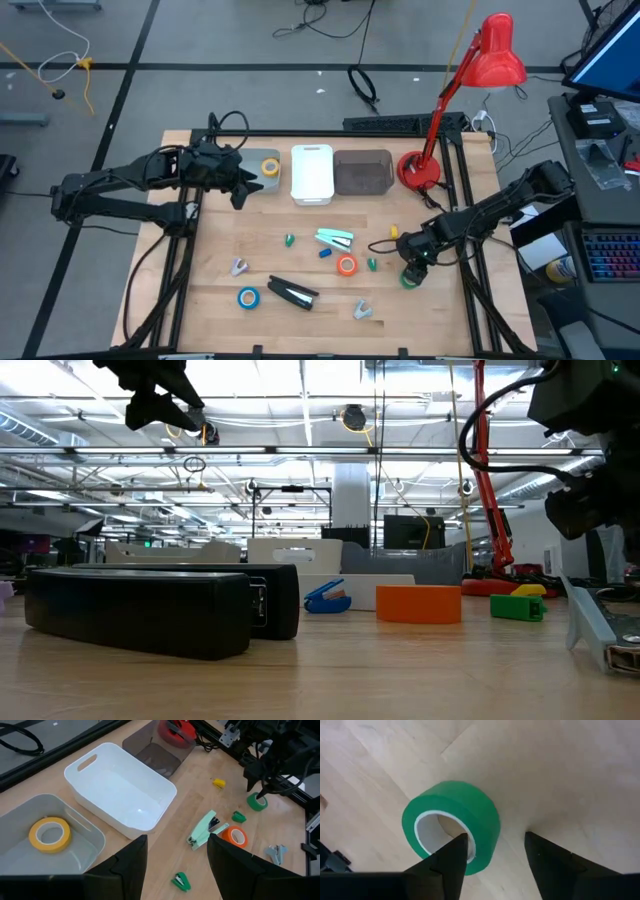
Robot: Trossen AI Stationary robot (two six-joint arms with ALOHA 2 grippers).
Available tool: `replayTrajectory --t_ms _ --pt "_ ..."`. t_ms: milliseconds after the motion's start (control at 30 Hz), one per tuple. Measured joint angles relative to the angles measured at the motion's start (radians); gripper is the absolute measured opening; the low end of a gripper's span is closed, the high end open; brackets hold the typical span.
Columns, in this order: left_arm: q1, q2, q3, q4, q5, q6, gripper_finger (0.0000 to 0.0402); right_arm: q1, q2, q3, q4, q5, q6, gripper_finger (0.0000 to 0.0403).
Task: Pick and place Stapler, Stapler remover, tape
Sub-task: Put the green tape into the gray bin
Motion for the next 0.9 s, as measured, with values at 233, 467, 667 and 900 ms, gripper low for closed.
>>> replayTrajectory --t_ms 233,467,667,900 --pt "0.000 0.000 0.000 0.000 0.000 0.000 0.0207 0.000 0.001 -0.002 -0.011 0.010 0.004 0.0098" --pt "0.000 0.000 0.000 0.000 0.000 -0.007 0.0207 0.000 -0.016 -0.004 0.005 0.007 0.004 0.0034" --pt "0.000 0.000 0.000 0.004 0.007 -0.055 0.0207 -0.002 -0.097 -0.005 0.100 0.040 0.033 0.0034" --pt "0.000 0.001 0.000 0.089 0.007 -0.114 0.0207 -0.044 -0.188 -0.004 0.363 0.225 0.072 0.0036"
